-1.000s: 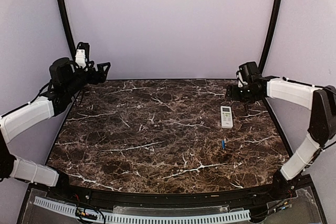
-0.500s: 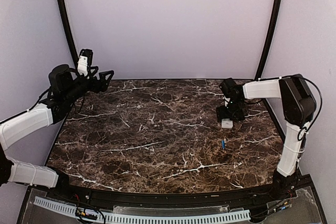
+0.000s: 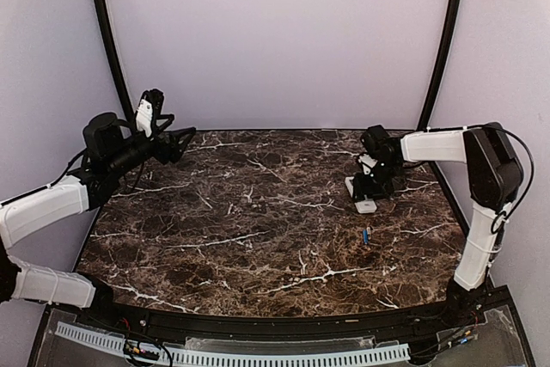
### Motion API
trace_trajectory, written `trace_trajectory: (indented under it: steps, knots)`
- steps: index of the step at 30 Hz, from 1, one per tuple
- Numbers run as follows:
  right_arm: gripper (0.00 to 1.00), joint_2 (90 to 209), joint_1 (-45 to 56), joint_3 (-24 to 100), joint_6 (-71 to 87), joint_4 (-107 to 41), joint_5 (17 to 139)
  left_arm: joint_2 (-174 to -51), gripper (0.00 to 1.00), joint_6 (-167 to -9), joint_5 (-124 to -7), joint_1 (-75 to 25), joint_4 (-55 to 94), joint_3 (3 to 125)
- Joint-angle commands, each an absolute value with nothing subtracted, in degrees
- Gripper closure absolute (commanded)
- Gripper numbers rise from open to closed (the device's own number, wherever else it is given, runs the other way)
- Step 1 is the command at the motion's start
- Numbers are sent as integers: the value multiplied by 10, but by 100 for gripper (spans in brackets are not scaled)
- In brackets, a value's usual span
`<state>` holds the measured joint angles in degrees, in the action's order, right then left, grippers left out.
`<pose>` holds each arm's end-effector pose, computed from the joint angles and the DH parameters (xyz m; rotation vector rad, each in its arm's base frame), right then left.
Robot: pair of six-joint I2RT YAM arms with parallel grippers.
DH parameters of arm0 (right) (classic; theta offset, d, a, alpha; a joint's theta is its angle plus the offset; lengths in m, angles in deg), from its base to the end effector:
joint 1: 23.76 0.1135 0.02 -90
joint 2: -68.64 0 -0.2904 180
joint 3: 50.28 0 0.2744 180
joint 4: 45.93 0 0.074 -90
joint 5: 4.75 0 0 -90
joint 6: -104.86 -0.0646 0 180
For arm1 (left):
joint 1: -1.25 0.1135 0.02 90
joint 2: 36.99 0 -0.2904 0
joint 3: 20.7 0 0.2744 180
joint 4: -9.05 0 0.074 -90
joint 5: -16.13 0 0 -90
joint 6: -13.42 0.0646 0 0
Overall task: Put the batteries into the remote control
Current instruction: Pick up the remote control from the center of the board, then pass from the right arm to the left
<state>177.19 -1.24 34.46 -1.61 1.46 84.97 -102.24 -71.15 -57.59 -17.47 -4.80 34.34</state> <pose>0.3769 0.1566 0.1468 -0.1505 2.8254 0.1628 0.2823 -0.1148 0.3372 0.5394 1.4242 -0.3996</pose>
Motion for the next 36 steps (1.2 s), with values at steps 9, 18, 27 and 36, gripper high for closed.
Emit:
trace_trajectory:
  steps: [9, 18, 27, 36]
  knots:
    - [91, 1668, 134, 463, 68, 113, 585, -962, 17, -289, -456, -338, 116, 321]
    - [92, 1689, 268, 519, 52, 110, 505, -978, 11, -42, -573, -469, 170, 316]
    - [93, 1735, 330, 572, 60, 113, 479, -1005, 29, -40, -607, -491, 175, 316]
    - [96, 1737, 336, 581, 69, 102, 460, -980, 92, -104, -582, -497, 162, 317]
